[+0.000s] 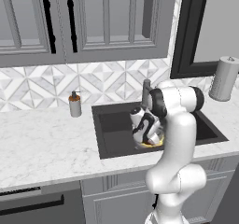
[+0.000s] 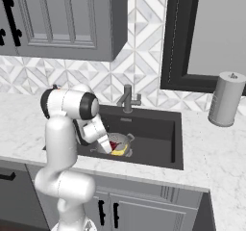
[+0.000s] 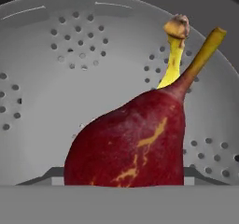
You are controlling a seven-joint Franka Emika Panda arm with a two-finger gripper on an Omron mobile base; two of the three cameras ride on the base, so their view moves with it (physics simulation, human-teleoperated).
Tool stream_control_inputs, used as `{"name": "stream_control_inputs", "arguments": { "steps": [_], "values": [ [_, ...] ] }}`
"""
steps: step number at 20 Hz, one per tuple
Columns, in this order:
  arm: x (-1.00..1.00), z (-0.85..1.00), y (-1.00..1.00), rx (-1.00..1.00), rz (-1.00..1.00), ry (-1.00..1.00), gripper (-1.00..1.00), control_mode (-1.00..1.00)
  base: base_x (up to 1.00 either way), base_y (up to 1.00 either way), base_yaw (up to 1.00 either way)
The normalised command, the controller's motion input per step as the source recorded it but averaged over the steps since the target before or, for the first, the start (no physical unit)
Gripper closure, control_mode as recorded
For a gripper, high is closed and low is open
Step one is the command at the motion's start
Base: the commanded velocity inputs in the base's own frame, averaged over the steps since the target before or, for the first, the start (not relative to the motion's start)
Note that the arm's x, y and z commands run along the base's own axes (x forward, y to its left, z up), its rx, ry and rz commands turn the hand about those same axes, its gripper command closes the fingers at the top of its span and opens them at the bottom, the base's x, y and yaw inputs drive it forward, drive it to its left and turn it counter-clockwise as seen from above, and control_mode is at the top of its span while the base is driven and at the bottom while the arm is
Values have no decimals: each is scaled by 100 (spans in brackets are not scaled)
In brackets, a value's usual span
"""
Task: Put the colander in the sink, put the pear, banana in the colander, and turn on the sink faucet and pour water over the colander.
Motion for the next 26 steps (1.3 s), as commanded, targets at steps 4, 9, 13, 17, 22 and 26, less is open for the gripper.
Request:
{"name": "stream_control_inputs", "arguments": {
  "steps": [4, 9, 13, 17, 22, 26],
  "values": [
    [7, -28, 0, 0, 2, 0, 100, -100, 0, 0, 0],
    [3, -5, 0, 0, 2, -4, -100, -100, 0, 0, 0],
    [-2, 0, 0, 0, 2, -6, -100, -100, 0, 0, 0],
    [-4, 6, 0, 0, 5, -3, -100, -100, 0, 0, 0],
    [0, 27, 0, 0, 7, 0, -100, -100, 0, 0, 0],
    [-16, 92, -2, 0, 6, -12, -100, -100, 0, 0, 0]
  ]
}}
